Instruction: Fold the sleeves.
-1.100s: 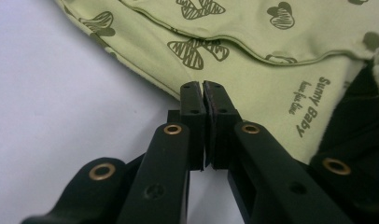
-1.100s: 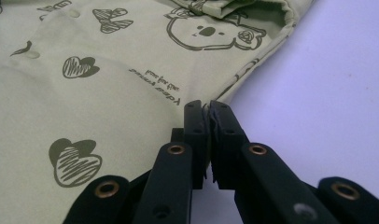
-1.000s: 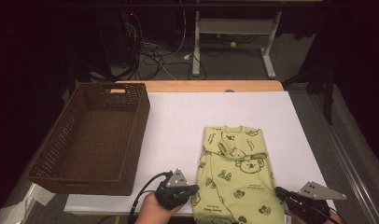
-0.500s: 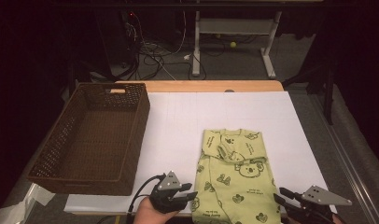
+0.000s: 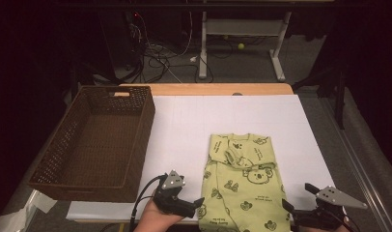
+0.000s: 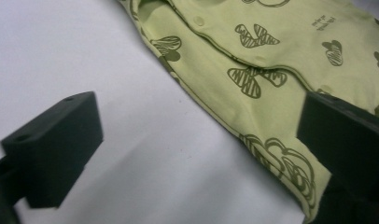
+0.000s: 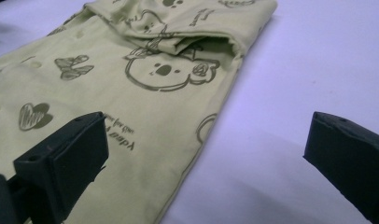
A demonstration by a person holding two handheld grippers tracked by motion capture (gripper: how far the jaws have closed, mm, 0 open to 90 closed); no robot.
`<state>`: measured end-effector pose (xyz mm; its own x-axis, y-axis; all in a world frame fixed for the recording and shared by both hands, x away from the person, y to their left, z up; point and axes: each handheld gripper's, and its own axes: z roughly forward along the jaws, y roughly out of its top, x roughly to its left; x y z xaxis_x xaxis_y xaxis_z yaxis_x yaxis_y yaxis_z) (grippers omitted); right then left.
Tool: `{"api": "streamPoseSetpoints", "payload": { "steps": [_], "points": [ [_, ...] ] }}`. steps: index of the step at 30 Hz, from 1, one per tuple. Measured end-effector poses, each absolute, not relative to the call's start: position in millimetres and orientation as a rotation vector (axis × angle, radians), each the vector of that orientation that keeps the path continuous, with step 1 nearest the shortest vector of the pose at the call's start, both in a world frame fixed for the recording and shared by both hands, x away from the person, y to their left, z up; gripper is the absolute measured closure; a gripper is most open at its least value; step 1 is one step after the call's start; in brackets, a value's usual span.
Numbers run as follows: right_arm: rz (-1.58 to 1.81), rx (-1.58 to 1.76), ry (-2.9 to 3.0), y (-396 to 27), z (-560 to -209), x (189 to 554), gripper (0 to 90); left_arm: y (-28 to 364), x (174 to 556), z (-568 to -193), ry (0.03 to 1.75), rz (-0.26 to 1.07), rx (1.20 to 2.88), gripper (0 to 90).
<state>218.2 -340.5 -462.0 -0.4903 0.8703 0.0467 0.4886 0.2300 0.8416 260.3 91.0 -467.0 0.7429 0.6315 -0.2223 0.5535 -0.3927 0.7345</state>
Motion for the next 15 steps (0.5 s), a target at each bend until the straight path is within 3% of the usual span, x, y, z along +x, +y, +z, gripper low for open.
{"api": "streamPoseSetpoints", "payload": {
  "steps": [8, 15],
  "points": [
    [1.16, 1.264, 2.037, -342.4, -461.3, 221.0, 0.0, 94.1, 262.2, -464.7, 0.874, 0.122, 2.051, 0.0],
    [1.149, 1.263, 2.038, -343.5, -462.6, 225.6, 0.0, 93.0, 265.7, -463.6, 0.87, 0.047, 1.986, 0.0]
  ]
}}
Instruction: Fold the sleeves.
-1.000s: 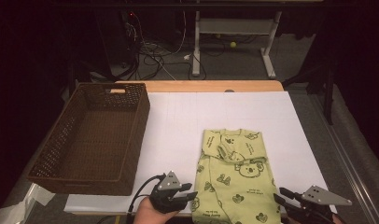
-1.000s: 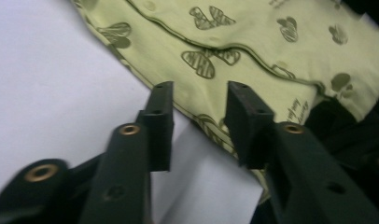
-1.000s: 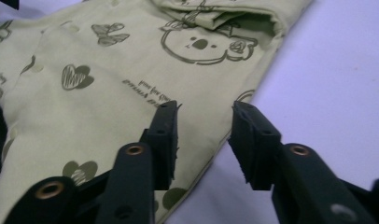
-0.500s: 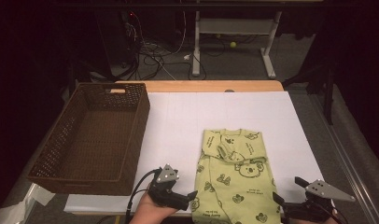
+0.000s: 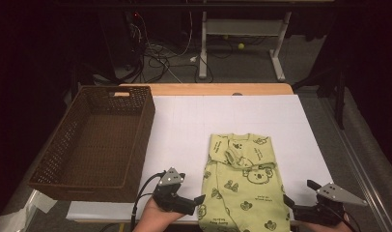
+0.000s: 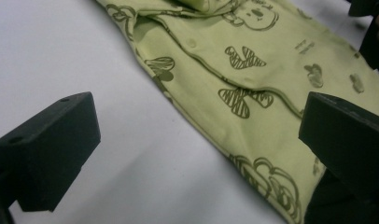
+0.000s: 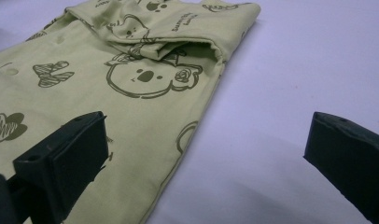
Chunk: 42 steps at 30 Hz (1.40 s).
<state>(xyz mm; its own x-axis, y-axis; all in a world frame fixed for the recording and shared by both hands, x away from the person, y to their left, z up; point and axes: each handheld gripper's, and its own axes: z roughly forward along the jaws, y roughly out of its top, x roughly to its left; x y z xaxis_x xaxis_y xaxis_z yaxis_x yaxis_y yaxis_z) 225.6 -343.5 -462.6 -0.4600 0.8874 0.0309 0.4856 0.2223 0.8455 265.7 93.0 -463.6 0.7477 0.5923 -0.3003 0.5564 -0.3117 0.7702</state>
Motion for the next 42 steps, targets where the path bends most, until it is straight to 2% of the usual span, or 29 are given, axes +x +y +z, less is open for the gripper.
{"api": "streamPoseSetpoints", "payload": {
  "steps": [5, 13, 27, 42],
  "points": [
    [1.161, 1.275, 2.028, -345.9, -463.2, 227.2, 0.0, 91.5, 272.6, -463.8, 0.873, 0.017, 1.964, 0.0],
    [1.146, 1.263, 2.023, -341.3, -459.2, 238.8, 0.0, 85.5, 285.0, -457.4, 0.882, 0.04, 1.989, 0.0],
    [1.123, 1.291, 2.004, -344.8, -448.4, 272.3, 0.0, 59.0, 319.4, -440.2, 0.908, 0.137, 2.004, 0.0],
    [1.088, 1.295, 2.039, -332.4, -447.0, 307.6, 0.0, 47.8, 352.2, -432.6, 0.955, 0.14, 2.036, 0.0]
  ]
}}
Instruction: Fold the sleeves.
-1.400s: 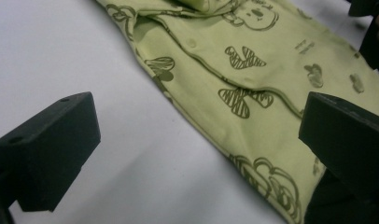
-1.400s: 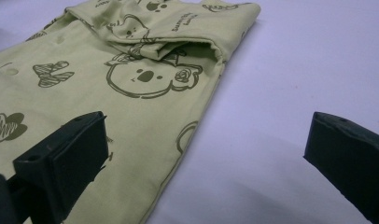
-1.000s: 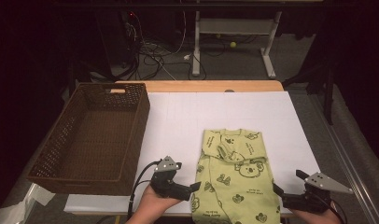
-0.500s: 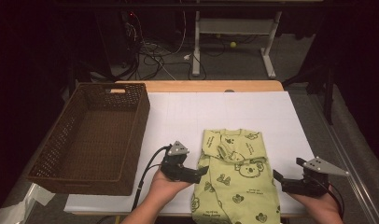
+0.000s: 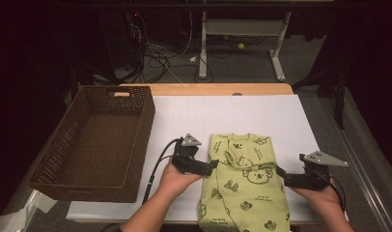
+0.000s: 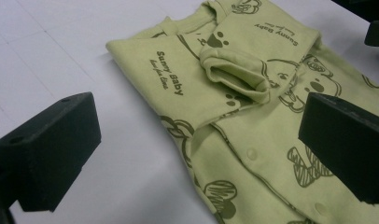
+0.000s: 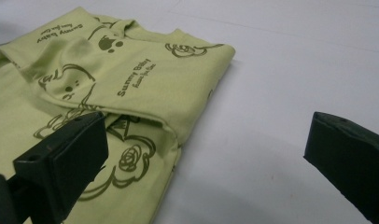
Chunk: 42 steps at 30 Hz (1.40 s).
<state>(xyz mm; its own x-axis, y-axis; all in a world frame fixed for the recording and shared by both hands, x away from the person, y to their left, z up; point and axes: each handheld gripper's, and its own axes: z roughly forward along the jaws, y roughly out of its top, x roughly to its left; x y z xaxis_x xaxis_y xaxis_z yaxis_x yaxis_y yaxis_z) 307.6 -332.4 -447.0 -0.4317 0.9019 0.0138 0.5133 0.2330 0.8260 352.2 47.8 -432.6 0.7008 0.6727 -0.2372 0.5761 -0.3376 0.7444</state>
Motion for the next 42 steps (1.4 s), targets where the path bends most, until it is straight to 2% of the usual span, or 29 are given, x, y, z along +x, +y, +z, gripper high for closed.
{"api": "streamPoseSetpoints", "payload": {
  "steps": [13, 21, 34, 42],
  "points": [
    [1.081, 1.269, 2.031, -320.7, -424.2, 327.6, 0.0, 40.4, 371.4, -412.4, 0.944, 0.158, 2.051, 0.0],
    [1.051, 1.266, 2.049, -316.4, -421.9, 347.3, 0.1, 42.0, 392.3, -413.8, 0.988, 0.156, 2.054, 0.0],
    [1.083, 1.304, 2.051, -315.0, -423.5, 370.7, 6.6, 32.4, 412.1, -419.6, 1.035, 0.121, 2.087, 0.6],
    [1.065, 1.361, 2.08, -317.6, -434.8, 386.4, 16.2, 37.2, 425.9, -426.4, 1.078, 0.141, 2.063, 15.6]
  ]
}}
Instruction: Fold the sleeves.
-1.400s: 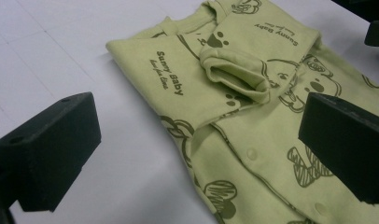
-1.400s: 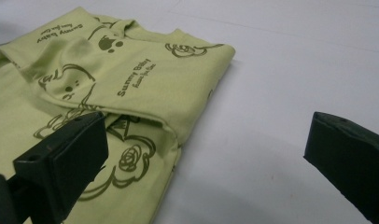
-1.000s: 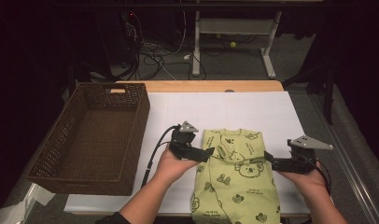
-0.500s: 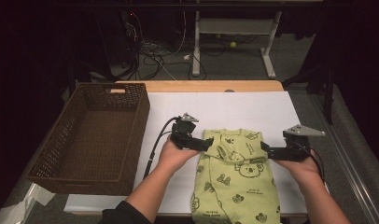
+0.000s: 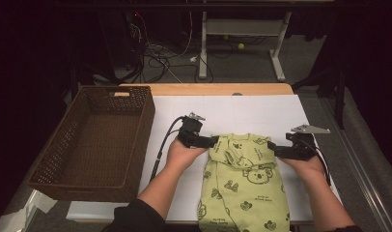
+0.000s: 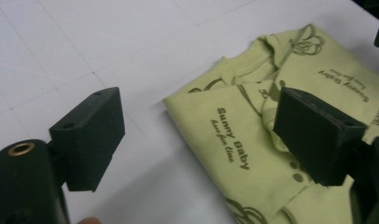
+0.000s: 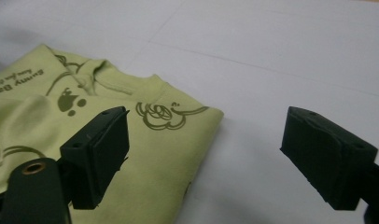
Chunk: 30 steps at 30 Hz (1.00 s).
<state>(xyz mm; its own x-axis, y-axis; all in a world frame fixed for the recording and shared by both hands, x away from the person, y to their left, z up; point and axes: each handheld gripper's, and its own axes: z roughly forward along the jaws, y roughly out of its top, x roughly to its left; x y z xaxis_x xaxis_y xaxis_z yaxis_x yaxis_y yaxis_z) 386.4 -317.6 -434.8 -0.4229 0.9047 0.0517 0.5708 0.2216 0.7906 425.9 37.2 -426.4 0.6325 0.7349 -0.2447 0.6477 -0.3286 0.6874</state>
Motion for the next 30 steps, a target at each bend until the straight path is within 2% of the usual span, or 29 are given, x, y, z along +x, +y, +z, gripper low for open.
{"api": "streamPoseSetpoints", "payload": {
  "steps": [4, 7, 10, 13, 19, 26, 30],
  "points": [
    [1.053, 1.396, 2.088, -320.1, -439.5, 392.2, 22.6, 36.2, 430.3, -432.6, 1.096, 0.125, 2.063, 23.9],
    [1.081, 1.401, 2.097, -320.2, -442.8, 397.0, 33.7, 30.3, 434.9, -438.1, 1.102, 0.154, 2.097, 29.1],
    [1.083, 1.403, 2.123, -315.8, -447.7, 403.4, 41.3, 22.7, 441.6, -444.1, 1.105, 0.124, 2.123, 29.3],
    [1.052, 1.4, 2.147, -308.2, -451.7, 407.8, 44.1, 17.5, 442.1, -449.9, 1.111, 0.109, 2.138, 32.8],
    [0.989, 1.4, 2.157, -298.7, -456.2, 411.8, 43.8, 10.4, 440.4, -458.3, 1.124, 0.105, 2.184, 36.1],
    [0.95, 1.423, 2.175, -298.3, -462.6, 416.1, 46.0, 3.2, 434.7, -459.8, 1.068, 0.145, 2.223, 54.1],
    [0.945, 1.405, 2.19, -294.3, -462.6, 416.6, 52.5, 3.1, 434.3, -460.3, 1.071, 0.132, 2.214, 60.7]
  ]
}}
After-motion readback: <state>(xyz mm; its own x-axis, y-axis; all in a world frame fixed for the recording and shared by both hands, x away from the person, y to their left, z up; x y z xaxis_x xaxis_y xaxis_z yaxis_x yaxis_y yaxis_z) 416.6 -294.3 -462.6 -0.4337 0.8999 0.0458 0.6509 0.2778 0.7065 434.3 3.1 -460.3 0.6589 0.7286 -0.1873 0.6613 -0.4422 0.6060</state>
